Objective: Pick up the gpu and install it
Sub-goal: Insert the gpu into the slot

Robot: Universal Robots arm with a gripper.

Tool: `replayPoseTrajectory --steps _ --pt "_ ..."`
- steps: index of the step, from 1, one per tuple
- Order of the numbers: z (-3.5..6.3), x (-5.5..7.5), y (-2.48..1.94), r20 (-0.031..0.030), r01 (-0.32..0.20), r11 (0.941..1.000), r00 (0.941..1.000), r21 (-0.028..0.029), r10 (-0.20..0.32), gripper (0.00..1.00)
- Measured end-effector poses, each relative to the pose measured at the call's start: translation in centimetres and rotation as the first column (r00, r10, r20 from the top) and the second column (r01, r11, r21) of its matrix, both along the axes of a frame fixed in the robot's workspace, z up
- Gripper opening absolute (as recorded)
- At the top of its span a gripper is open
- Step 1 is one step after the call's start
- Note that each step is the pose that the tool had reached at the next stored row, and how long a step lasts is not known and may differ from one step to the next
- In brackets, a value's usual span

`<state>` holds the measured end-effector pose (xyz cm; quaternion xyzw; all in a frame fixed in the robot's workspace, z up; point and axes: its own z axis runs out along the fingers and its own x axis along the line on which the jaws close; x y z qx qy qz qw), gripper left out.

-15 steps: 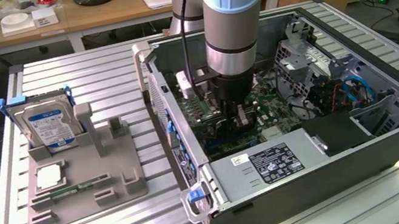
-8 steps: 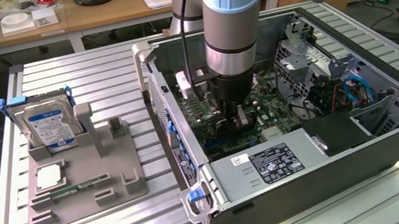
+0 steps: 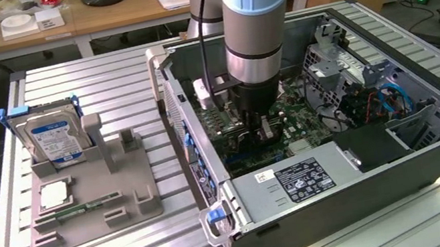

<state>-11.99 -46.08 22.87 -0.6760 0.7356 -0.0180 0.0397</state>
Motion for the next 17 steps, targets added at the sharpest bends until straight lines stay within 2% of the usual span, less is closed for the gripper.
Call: replayPoseTrajectory --steps 17 --pt "-0.09 -0.07 -0.01 0.0003 0.0 1.0 1.0 0.0001 0.0 0.27"
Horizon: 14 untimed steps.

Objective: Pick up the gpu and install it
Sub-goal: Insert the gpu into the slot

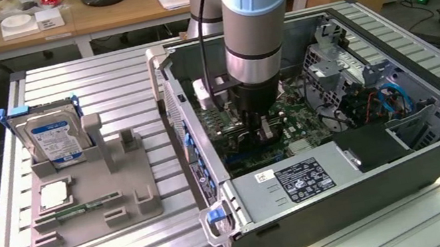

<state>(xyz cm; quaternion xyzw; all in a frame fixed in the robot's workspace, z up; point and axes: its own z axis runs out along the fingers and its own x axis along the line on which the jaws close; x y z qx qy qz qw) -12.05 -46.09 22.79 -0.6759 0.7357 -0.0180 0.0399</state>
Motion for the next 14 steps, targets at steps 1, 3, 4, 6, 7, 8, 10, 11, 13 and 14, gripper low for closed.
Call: replayPoseTrajectory --steps 1,3,4,6,7,8,10,11,13,14 --pt "-0.03 0.0 0.0 0.0001 0.0 1.0 1.0 0.0002 0.0 0.27" --pt "-0.11 0.0 0.0 0.0007 0.0 1.0 1.0 0.001 0.0 0.27" --pt "-0.13 0.01 0.0 0.0008 0.0 1.0 1.0 0.0011 0.0 0.27" --pt "-0.2 0.01 -0.01 0.0012 0.0 1.0 1.0 0.0016 0.0 0.27" --pt "-0.25 0.02 -0.01 0.0015 0.0 1.0 1.0 0.002 0.0 0.27" --pt "-0.29 0.02 -0.01 0.0017 0.0 1.0 1.0 0.0024 0.0 0.27" --pt "-0.32 0.02 0.0 0.0014 0.0 1.0 1.0 0.0033 0.0 0.27" --pt "-0.32 0.01 -0.01 0.0015 0.0 1.0 1.0 0.0033 0.0 0.27" --pt "-0.32 0.01 0.0 0.0008 0.0 1.0 1.0 0.0038 0.0 0.27" --pt "-0.32 0.01 0.0 0.0009 0.0 1.0 1.0 0.0037 0.0 0.27"
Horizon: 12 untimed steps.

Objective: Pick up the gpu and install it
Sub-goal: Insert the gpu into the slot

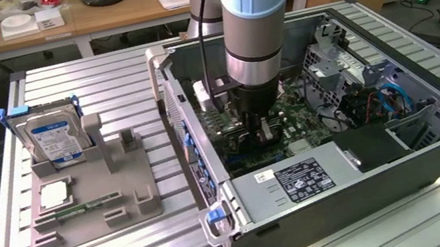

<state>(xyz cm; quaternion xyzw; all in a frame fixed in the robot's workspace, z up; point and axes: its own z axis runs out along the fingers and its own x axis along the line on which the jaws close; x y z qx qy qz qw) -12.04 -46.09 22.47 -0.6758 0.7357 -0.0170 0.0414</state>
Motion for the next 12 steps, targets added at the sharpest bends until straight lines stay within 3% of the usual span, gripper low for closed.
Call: replayPoseTrajectory --steps 8,11,12 --pt "0.0 -0.01 0.0 -0.0005 0.0 1.0 1.0 0.0005 0.0 0.27" --pt "-0.06 -0.04 0.03 -0.0004 0.001 1.0 1.0 0.0041 -0.001 0.28" --pt "0.0 -0.02 0.01 -0.001 0.0 1.0 1.0 0.0036 0.0 0.34"
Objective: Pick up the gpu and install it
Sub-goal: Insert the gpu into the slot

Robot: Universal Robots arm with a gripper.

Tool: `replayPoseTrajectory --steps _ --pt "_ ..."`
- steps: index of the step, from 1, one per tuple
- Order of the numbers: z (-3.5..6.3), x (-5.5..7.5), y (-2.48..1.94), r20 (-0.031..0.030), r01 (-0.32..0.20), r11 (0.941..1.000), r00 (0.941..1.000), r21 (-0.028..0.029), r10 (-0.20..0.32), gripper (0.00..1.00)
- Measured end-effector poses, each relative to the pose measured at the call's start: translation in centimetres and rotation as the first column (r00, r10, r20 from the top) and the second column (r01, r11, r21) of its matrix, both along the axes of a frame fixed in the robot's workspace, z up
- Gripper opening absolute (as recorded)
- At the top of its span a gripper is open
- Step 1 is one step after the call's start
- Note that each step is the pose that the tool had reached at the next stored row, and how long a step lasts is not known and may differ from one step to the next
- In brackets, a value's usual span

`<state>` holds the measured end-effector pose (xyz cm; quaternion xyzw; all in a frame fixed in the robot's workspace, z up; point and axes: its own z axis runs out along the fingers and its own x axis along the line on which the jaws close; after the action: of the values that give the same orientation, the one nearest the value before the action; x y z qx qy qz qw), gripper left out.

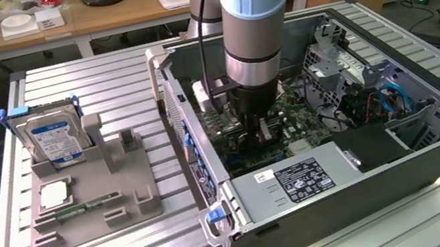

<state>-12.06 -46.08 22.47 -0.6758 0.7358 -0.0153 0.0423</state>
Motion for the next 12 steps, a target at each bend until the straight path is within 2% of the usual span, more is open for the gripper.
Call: replayPoseTrajectory --steps 3,5,12 --pt "0.18 0.0 0.0 0.0008 0.0 1.0 1.0 0.0014 0.0 0.34" --pt "0.67 0.0 0.0 0.0028 0.0 1.0 1.0 0.0018 0.0 0.34" --pt "3.7 0.0 0.0 0.006 0.0 1.0 1.0 0.0019 0.0 0.34"
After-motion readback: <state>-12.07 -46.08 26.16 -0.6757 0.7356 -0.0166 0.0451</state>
